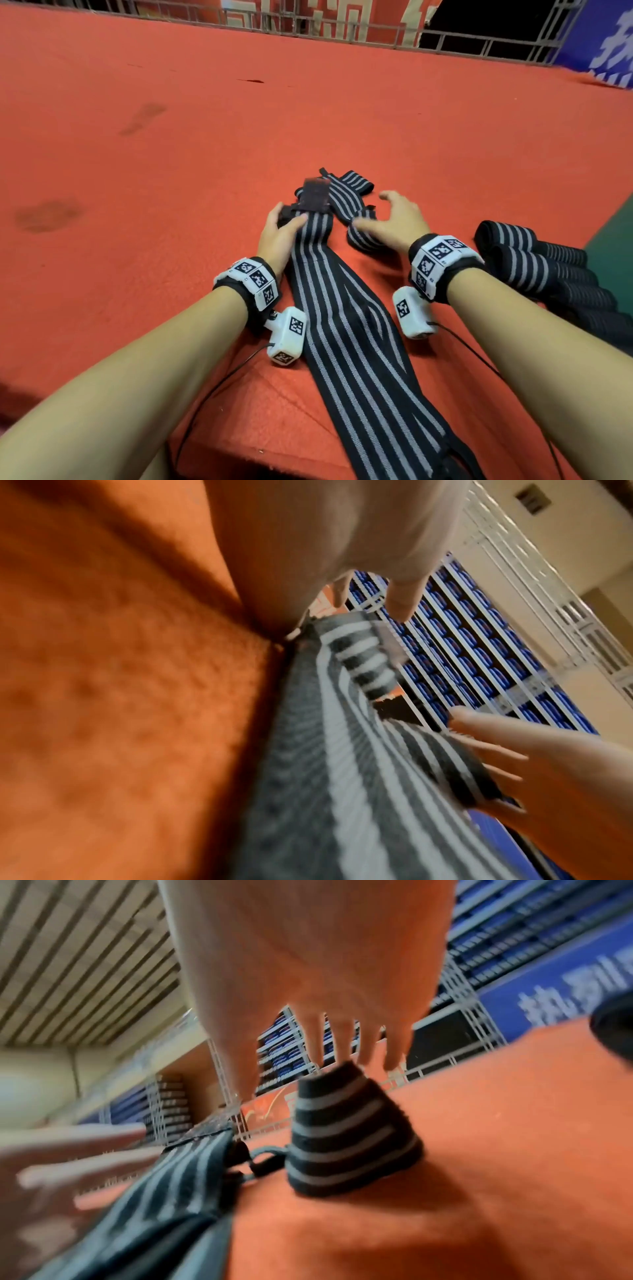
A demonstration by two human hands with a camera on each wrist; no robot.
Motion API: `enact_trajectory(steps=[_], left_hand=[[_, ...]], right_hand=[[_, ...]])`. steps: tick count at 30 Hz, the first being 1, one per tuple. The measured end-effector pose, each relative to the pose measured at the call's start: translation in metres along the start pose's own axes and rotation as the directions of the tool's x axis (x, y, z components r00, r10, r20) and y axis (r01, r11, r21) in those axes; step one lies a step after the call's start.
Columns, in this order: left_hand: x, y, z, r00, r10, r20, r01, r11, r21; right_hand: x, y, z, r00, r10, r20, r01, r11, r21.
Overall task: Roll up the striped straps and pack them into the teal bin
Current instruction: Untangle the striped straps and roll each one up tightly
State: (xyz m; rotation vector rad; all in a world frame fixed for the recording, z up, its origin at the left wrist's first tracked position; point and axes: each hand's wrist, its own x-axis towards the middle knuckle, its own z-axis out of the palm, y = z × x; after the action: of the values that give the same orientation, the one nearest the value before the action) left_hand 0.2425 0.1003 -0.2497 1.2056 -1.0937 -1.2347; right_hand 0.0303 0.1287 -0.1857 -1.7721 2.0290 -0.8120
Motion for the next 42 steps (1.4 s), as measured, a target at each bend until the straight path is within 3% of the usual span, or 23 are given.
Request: enact_trajectory(steps=[1,2,5,8,10,11,12,14,16,20,24,28,30,32,33,36,38,42], left_hand=[[0.0,0.001,0.0,1.0,0.021,0.007,-0.021,0.997,0.075],[0.0,0.003,0.002,0.999,0.037,0.015,-0.039,0.986,0.161],[-0.002,0.01,0.005,0.999,0.044,0.022,-0.049,0.907,0.419],[-0.012,0.021,0.012,0.979,0.204,-0.031,-0.147,0.795,0.589],[-0.021,0.031,0.025,0.972,0.23,0.036,-0.213,0.815,0.539],[-0.026,0.035,0.033,0.982,0.152,0.108,-0.185,0.861,0.473],[-0.031,0.037,0.041,0.98,0.017,0.198,-0.099,0.906,0.411],[-0.038,0.039,0.056,0.901,-0.228,0.369,0.128,0.952,0.277],[-0.042,0.037,0.069,0.854,-0.28,0.438,0.268,0.959,0.089],[-0.028,0.03,0.084,0.891,-0.326,0.316,0.377,0.919,-0.116],[-0.019,0.03,0.089,0.926,-0.354,0.134,0.369,0.924,-0.105],[-0.016,0.026,0.09,0.92,-0.369,0.134,0.386,0.912,-0.142],[-0.011,0.02,0.086,0.925,-0.358,0.128,0.37,0.924,-0.097],[-0.003,0.013,0.08,0.923,-0.366,0.114,0.368,0.93,0.008],[-0.004,0.012,0.079,0.923,-0.369,0.114,0.36,0.929,0.087],[-0.032,0.031,0.093,0.892,-0.387,0.231,0.362,0.921,0.146],[-0.045,0.045,0.108,0.88,-0.358,0.313,0.295,0.927,0.23],[-0.038,0.058,0.103,0.944,-0.185,0.272,0.105,0.953,0.285]], right_hand=[[-0.001,0.005,-0.001,0.99,0.025,0.139,-0.013,0.996,-0.087],[-0.002,0.01,-0.001,0.98,0.042,0.196,-0.016,0.991,-0.134],[-0.005,0.022,-0.002,0.998,0.005,0.055,-0.001,0.998,-0.06],[-0.015,0.02,-0.014,0.999,-0.043,0.021,0.035,0.962,0.27],[-0.026,0.014,-0.026,0.995,-0.09,0.042,0.063,0.902,0.426],[-0.033,0.011,-0.032,0.992,-0.106,0.062,0.067,0.891,0.449],[-0.04,0.008,-0.037,0.989,-0.123,0.081,0.072,0.884,0.462],[-0.055,0.006,-0.044,0.985,-0.135,0.103,0.072,0.88,0.469],[-0.069,0.008,-0.052,0.979,-0.136,0.153,0.049,0.882,0.469],[-0.088,0.017,-0.062,0.945,-0.125,0.302,-0.019,0.901,0.433],[-0.103,0.027,-0.073,0.937,-0.116,0.329,-0.058,0.878,0.475],[-0.109,0.041,-0.089,0.977,-0.054,0.206,-0.102,0.73,0.676],[-0.107,0.048,-0.098,0.993,0.048,0.11,-0.119,0.495,0.861],[-0.099,0.055,-0.106,0.992,0.124,0.009,-0.046,0.298,0.954],[-0.094,0.055,-0.109,0.989,0.143,-0.036,-0.005,0.275,0.962],[-0.09,0.046,-0.109,0.983,0.143,-0.115,0.053,0.379,0.924],[-0.086,0.041,-0.108,0.969,0.165,-0.186,0.105,0.407,0.907],[-0.075,0.026,-0.133,0.88,0.247,-0.406,0.312,0.343,0.886]])
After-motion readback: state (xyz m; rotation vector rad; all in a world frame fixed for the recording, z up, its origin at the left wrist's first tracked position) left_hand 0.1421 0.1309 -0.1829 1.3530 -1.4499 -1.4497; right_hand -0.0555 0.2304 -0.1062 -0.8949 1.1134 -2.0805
